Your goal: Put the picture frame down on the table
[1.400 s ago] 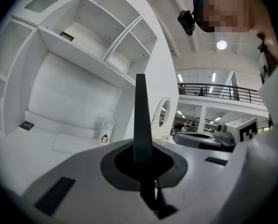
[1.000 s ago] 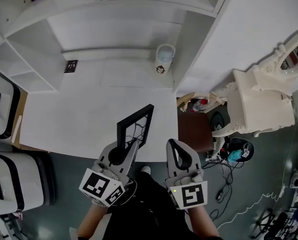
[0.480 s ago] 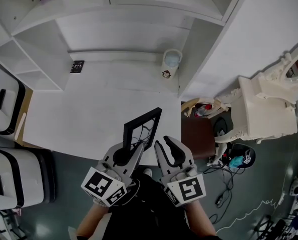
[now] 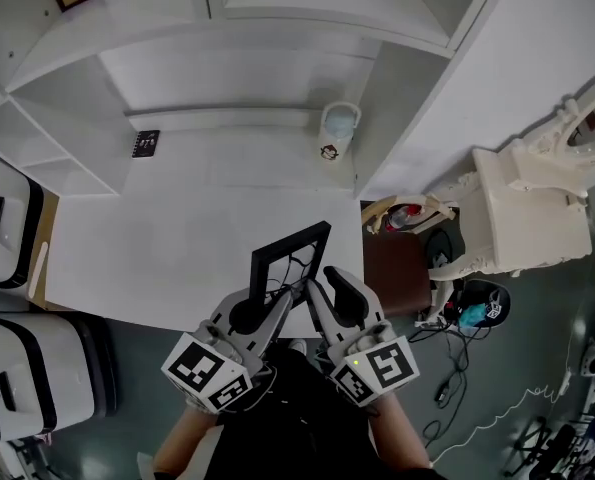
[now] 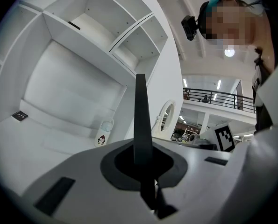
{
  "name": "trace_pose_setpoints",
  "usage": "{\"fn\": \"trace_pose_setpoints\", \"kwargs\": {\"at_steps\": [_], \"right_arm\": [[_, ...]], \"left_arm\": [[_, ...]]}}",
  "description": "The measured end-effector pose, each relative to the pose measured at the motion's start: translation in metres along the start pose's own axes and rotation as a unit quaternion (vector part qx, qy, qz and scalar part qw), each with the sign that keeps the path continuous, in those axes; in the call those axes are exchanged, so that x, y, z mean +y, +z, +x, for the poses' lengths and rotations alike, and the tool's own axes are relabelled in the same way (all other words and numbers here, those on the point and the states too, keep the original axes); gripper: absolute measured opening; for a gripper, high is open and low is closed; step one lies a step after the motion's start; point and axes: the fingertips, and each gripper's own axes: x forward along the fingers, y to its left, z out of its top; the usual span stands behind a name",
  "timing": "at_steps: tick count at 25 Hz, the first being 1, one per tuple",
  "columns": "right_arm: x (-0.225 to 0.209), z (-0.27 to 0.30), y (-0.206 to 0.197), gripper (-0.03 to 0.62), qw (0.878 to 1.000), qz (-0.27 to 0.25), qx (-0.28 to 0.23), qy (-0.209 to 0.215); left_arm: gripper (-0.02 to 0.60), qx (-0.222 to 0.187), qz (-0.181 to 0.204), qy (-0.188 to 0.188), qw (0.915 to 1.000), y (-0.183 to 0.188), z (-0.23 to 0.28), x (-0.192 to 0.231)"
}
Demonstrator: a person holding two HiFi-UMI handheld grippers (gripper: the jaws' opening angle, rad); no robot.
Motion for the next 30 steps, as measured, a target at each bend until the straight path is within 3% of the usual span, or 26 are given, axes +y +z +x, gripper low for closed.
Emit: {"fn": "trace_pose_setpoints", "kwargs": {"at_steps": [9,11,19,25,30], "right_arm": [[0.000,0.010,-0.003,0.103,1.000,0.023,0.002,0.014],[-0.003,0.010,-0.003,0.072,0.999,0.035,0.001,0.013],[-0.013,0.008,-0.004,0.066,0.998,0.057,0.011,-0.007],[-0.021,0.006,-0.009,0.066,0.996,0.077,0.022,-0.032],[-0.026,0.008,-0.014,0.066,0.995,0.076,0.033,-0.054]], "left_arm": [[0.012,0.005,-0.012,-0.023,0.9997,-0.003,0.004,0.008],[0.012,0.008,-0.010,-0.027,0.9996,-0.004,0.005,0.007],[0.012,0.015,-0.013,-0.022,0.9996,-0.008,0.013,0.007],[0.024,0.030,0.019,0.017,0.9992,-0.014,0.019,0.010],[0.084,0.033,0.050,0.060,0.9964,-0.017,0.018,0.020]]}}
